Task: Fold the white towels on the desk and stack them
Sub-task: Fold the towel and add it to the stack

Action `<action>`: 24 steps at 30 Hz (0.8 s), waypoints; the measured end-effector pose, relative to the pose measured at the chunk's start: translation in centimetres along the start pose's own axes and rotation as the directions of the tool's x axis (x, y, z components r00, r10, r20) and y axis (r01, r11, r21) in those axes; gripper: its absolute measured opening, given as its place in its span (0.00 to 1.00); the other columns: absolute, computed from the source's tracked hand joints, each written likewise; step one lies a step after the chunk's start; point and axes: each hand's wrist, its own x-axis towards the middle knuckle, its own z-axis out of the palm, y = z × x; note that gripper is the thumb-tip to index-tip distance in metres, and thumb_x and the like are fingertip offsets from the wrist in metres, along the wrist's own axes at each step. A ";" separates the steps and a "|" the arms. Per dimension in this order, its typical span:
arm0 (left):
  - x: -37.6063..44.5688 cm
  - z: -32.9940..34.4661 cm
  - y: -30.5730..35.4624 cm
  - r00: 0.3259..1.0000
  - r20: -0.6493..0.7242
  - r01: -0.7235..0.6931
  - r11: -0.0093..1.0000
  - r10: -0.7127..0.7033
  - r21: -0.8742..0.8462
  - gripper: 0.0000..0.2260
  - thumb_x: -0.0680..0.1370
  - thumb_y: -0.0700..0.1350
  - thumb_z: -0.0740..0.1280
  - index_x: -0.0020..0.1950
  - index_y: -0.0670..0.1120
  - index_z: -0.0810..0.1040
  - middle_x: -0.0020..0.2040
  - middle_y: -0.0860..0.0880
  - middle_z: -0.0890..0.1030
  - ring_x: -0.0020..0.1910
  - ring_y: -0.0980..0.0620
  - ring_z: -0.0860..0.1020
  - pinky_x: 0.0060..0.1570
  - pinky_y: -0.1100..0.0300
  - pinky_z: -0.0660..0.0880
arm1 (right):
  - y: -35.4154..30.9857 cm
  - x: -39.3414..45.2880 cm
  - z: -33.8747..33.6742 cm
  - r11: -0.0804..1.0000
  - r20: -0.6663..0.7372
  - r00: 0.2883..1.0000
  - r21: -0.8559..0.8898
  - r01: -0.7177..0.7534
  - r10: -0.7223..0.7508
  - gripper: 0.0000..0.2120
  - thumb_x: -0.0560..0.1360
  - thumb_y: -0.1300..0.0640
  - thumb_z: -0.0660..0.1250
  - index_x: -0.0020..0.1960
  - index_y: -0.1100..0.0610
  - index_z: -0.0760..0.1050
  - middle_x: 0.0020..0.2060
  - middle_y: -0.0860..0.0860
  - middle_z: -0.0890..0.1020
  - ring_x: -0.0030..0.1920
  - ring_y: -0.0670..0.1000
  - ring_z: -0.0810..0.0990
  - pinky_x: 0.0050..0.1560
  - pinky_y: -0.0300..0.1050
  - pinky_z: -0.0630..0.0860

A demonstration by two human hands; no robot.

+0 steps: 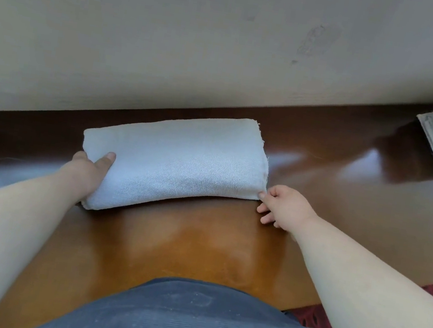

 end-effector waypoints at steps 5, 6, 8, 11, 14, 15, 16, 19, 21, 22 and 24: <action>0.1 0.1 -0.7 1.000 -0.004 -0.014 0.999 0.014 -0.043 0.36 0.79 0.66 0.58 0.76 0.42 0.57 0.67 0.35 0.71 0.63 0.31 0.72 0.64 0.39 0.70 | -2.6 0.0 -1.1 0.999 -0.002 1.000 -0.041 0.008 -0.008 0.07 0.78 0.53 0.60 0.52 0.47 0.75 0.42 0.45 0.85 0.31 0.45 0.84 0.27 0.37 0.73; 0.1 0.2 -0.8 1.000 -0.009 -0.011 0.998 0.011 -0.056 0.35 0.79 0.66 0.58 0.76 0.43 0.58 0.67 0.35 0.71 0.62 0.31 0.72 0.63 0.39 0.71 | -2.9 0.0 -1.4 1.000 -0.005 1.000 -0.010 0.025 -0.025 0.08 0.76 0.52 0.60 0.52 0.47 0.76 0.39 0.45 0.86 0.30 0.45 0.83 0.27 0.37 0.73; 0.0 0.2 -0.8 1.000 -0.023 -0.012 0.996 0.010 -0.084 0.35 0.78 0.66 0.59 0.75 0.43 0.59 0.65 0.36 0.72 0.59 0.32 0.74 0.58 0.42 0.73 | -3.1 -0.2 -1.5 0.997 0.002 0.997 0.015 0.076 -0.076 0.09 0.75 0.49 0.61 0.50 0.50 0.77 0.33 0.44 0.85 0.28 0.46 0.83 0.26 0.39 0.74; -0.8 0.1 -1.3 0.998 -0.038 -0.057 0.992 0.053 -0.116 0.33 0.78 0.66 0.59 0.72 0.44 0.61 0.58 0.40 0.74 0.44 0.40 0.73 0.36 0.52 0.70 | -1.5 -0.1 -1.6 0.997 -0.081 0.995 -0.046 0.056 -0.059 0.08 0.80 0.51 0.62 0.48 0.53 0.77 0.38 0.50 0.86 0.32 0.48 0.83 0.34 0.44 0.79; -1.9 0.1 -1.7 0.992 -0.113 -0.083 0.958 0.053 -0.274 0.32 0.77 0.63 0.66 0.73 0.48 0.60 0.61 0.43 0.72 0.51 0.39 0.74 0.40 0.47 0.77 | -0.3 -0.9 -2.2 0.997 -0.234 0.969 0.032 -0.072 0.077 0.07 0.83 0.54 0.59 0.53 0.55 0.75 0.51 0.55 0.84 0.41 0.51 0.82 0.46 0.50 0.81; -2.2 0.2 -1.7 0.968 -0.226 -0.159 0.966 0.111 -0.206 0.35 0.75 0.62 0.68 0.76 0.51 0.58 0.68 0.43 0.70 0.60 0.38 0.72 0.52 0.43 0.77 | -0.6 -1.2 -2.5 1.000 -0.354 0.935 0.003 -0.010 0.011 0.07 0.83 0.54 0.59 0.56 0.54 0.74 0.54 0.53 0.83 0.45 0.51 0.81 0.50 0.50 0.80; -2.8 0.3 -1.6 0.904 -0.355 -0.279 0.958 0.239 -0.066 0.35 0.75 0.61 0.69 0.77 0.53 0.57 0.72 0.44 0.66 0.67 0.39 0.67 0.63 0.42 0.72 | -1.5 -1.6 -2.5 0.991 -0.472 0.872 -0.067 0.114 -0.132 0.09 0.82 0.54 0.60 0.60 0.52 0.74 0.56 0.51 0.81 0.49 0.50 0.80 0.52 0.46 0.76; -4.6 1.2 0.3 0.551 -0.424 -0.675 0.683 0.718 0.278 0.27 0.79 0.56 0.63 0.77 0.54 0.62 0.77 0.45 0.62 0.74 0.43 0.61 0.73 0.47 0.58 | -7.4 -2.7 -0.5 0.757 -0.501 0.580 -0.300 0.580 -0.643 0.17 0.79 0.53 0.60 0.66 0.54 0.75 0.60 0.47 0.77 0.63 0.48 0.74 0.65 0.42 0.69; -4.9 2.2 2.0 0.521 -0.187 -0.735 0.549 0.833 0.398 0.25 0.81 0.56 0.57 0.78 0.55 0.61 0.80 0.45 0.58 0.78 0.43 0.56 0.76 0.44 0.52 | -11.4 -2.2 2.2 0.575 -0.283 0.503 -0.477 0.665 -0.817 0.22 0.80 0.51 0.60 0.73 0.54 0.71 0.70 0.52 0.74 0.73 0.53 0.68 0.74 0.46 0.60; -4.7 2.9 2.4 0.566 -0.067 -0.717 0.530 0.822 0.453 0.25 0.82 0.57 0.54 0.79 0.57 0.57 0.81 0.46 0.54 0.79 0.44 0.52 0.77 0.43 0.48 | -12.7 -1.7 3.5 0.537 -0.160 0.556 -0.570 0.622 -0.815 0.26 0.81 0.48 0.59 0.78 0.52 0.65 0.76 0.54 0.68 0.77 0.56 0.61 0.77 0.51 0.55; -4.1 3.6 1.7 0.633 0.063 -0.673 0.510 0.771 0.535 0.27 0.81 0.61 0.48 0.81 0.59 0.50 0.82 0.48 0.47 0.80 0.46 0.45 0.77 0.41 0.43 | -12.7 -0.5 5.3 0.478 0.022 0.737 -0.748 0.461 -0.676 0.32 0.82 0.39 0.54 0.83 0.47 0.49 0.82 0.53 0.53 0.81 0.57 0.47 0.79 0.60 0.46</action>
